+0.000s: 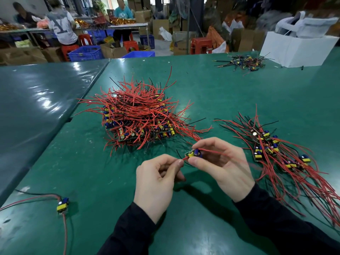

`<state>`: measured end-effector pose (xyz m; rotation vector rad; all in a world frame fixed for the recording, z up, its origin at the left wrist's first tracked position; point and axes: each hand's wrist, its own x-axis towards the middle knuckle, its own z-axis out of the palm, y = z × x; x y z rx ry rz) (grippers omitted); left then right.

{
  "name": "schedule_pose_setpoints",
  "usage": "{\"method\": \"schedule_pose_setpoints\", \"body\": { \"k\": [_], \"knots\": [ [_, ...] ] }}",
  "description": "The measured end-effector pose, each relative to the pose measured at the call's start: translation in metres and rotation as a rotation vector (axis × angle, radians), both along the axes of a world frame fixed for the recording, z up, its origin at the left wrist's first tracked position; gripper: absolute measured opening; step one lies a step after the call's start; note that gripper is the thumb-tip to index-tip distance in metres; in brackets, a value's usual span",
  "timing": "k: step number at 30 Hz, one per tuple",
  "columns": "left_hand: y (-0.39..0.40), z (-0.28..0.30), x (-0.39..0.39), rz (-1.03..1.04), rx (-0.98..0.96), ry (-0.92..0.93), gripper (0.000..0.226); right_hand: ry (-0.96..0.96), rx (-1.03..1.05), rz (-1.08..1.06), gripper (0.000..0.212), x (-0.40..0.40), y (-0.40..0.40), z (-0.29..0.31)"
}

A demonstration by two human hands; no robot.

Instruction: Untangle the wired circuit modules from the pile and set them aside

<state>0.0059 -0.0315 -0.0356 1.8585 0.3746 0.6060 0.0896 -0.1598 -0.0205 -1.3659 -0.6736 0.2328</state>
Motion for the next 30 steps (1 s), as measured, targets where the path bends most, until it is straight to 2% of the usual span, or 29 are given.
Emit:
{"method": "schedule_pose_setpoints", "body": {
  "k": [3,7,11,16,20,24,27,30],
  "knots": [
    [0.003,-0.003,0.002,0.006,-0.017,0.026,0.025,0.03,0.062,-0.051,0.023,0.004,-0.001,0.001],
    [0.006,-0.005,0.002,0.04,-0.023,0.036,0.025,-0.018,0.018,-0.006,0.021,-0.001,0.0,0.002],
    [0.004,-0.006,0.004,0.039,-0.081,0.031,0.024,0.004,0.089,-0.092,0.023,0.006,-0.002,0.005],
    [0.009,-0.007,0.003,0.055,-0.151,0.046,0.023,-0.002,0.094,-0.049,0.02,-0.002,-0.001,0.006],
    [0.009,-0.008,0.004,0.041,-0.161,0.046,0.024,0.05,0.171,-0.18,0.02,0.011,-0.004,0.009],
    [0.01,-0.009,0.004,0.011,-0.218,0.027,0.025,0.051,0.176,-0.208,0.02,0.012,-0.004,0.009],
    [0.009,-0.01,0.005,-0.034,-0.154,0.049,0.029,0.079,0.221,-0.332,0.019,0.025,-0.009,0.009],
    [0.007,-0.011,0.005,-0.098,-0.062,0.022,0.029,0.167,0.275,-0.362,0.02,0.038,-0.01,0.008]
  ]
}}
